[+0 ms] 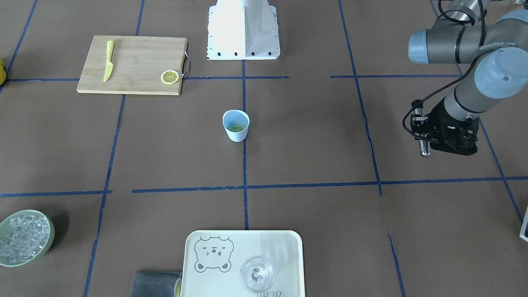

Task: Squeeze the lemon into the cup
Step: 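Grasp the steel rod with the left gripper and lift it upright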

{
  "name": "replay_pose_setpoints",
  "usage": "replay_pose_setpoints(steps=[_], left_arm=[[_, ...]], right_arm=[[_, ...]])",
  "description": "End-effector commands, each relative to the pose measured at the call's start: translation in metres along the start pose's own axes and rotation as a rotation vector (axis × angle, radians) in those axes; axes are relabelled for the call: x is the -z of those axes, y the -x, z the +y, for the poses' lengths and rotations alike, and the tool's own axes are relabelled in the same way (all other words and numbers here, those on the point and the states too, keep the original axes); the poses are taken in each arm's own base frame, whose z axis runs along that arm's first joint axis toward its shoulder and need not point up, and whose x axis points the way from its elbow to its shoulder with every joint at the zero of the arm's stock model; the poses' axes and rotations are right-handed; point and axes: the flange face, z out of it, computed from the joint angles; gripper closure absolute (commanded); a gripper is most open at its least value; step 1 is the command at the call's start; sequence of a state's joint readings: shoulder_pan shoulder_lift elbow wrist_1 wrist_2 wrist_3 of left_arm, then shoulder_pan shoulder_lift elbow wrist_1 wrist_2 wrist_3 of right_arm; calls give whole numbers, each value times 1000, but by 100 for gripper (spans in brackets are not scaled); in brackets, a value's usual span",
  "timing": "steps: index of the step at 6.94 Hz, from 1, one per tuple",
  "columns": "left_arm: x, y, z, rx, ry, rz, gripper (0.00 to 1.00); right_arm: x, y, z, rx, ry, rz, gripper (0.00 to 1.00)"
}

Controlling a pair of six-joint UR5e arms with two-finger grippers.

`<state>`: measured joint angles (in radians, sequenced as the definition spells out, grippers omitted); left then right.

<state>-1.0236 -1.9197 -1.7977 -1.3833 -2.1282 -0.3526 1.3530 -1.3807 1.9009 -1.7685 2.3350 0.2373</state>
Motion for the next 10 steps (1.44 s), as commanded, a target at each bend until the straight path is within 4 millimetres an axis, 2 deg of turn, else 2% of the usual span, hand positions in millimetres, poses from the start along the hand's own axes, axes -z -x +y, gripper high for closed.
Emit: replay_pose_setpoints(steps=[1, 3, 4, 5, 7, 8, 9, 10], left_arm=[[82, -53, -17, 2, -193, 13, 100], [153, -102, -16, -108, -383, 99, 100], [167, -114, -19, -150, -470, 119, 100], [171, -130, -17, -179, -560, 155, 100], [161, -197, -3, -186, -682, 285, 100], [165, -215, 3, -164, -724, 358, 100], [158, -236, 11, -148, -813, 389, 100], [143, -265, 24, -118, -925, 458, 100]], right_arm=[[-1, -1, 2, -1, 2, 1, 0], [-4, -6, 3, -9, 9, 7, 0], [-2, -8, 2, -16, 4, 8, 0], [0, -12, 3, -22, 1, 10, 0], [2, -20, 3, -38, -2, 13, 0], [3, -26, 5, -50, -2, 15, 0], [4, -28, 5, -54, -4, 16, 0], [5, -29, 5, -56, -7, 17, 0]])
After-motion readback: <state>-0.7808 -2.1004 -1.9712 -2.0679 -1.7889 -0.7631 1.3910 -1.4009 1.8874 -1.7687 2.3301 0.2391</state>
